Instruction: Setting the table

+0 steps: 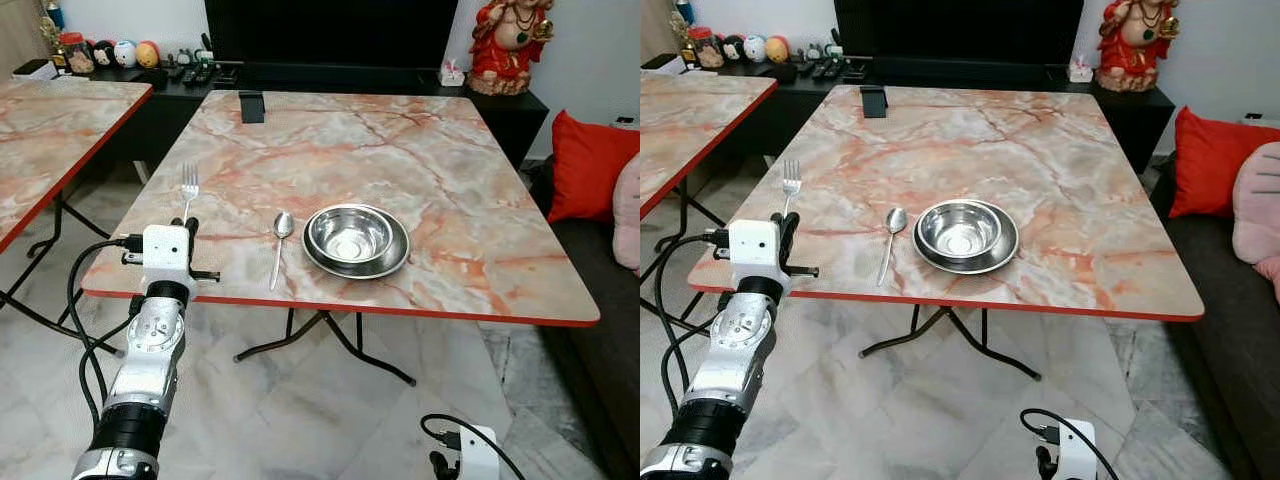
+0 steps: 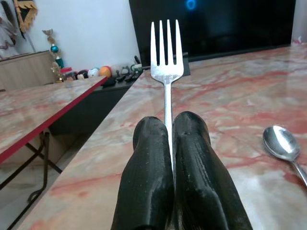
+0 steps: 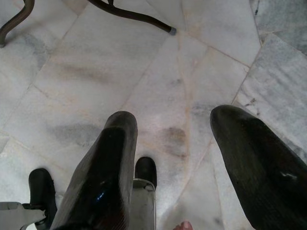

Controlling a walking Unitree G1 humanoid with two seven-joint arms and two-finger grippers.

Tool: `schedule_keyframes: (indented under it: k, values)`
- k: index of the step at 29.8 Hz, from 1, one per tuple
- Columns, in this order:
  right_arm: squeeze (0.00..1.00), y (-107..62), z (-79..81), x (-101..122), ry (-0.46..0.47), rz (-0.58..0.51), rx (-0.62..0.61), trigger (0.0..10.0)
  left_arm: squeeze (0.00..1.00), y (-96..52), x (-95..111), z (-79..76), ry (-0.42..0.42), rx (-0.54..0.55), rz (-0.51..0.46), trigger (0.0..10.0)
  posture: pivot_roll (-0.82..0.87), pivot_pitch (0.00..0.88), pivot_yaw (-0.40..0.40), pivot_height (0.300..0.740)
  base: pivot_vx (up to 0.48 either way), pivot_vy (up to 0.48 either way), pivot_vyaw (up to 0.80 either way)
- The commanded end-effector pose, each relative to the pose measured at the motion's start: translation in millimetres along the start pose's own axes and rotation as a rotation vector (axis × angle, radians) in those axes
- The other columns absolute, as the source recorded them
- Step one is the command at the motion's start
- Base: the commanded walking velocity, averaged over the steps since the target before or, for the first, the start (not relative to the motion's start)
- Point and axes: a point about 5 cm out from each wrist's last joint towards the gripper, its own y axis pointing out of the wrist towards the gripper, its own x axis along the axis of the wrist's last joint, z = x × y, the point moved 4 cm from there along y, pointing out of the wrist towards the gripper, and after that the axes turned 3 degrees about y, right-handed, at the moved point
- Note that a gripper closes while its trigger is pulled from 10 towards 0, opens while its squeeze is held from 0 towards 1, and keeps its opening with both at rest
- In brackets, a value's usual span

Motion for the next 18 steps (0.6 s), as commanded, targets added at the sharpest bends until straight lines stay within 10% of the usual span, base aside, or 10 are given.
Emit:
schedule_keyframes:
  k: [1,18]
  values:
    - [0.0,0.2,-2.5,0.8,-0.005,0.002,-0.004,10.0,0.0,1.1,-0.1,3.1,0.014,-0.003,0.007,10.0,0.04,0.0,-0.032,0.74,0.0,0.0,0.0]
    - [0.0,0.2,-2.2,0.7,-0.005,0.004,-0.002,10.0,0.0,2.5,-1.4,-3.1,-0.001,-0.008,0.019,10.0,0.04,0.0,-0.032,0.74,0.0,-0.238,0.0]
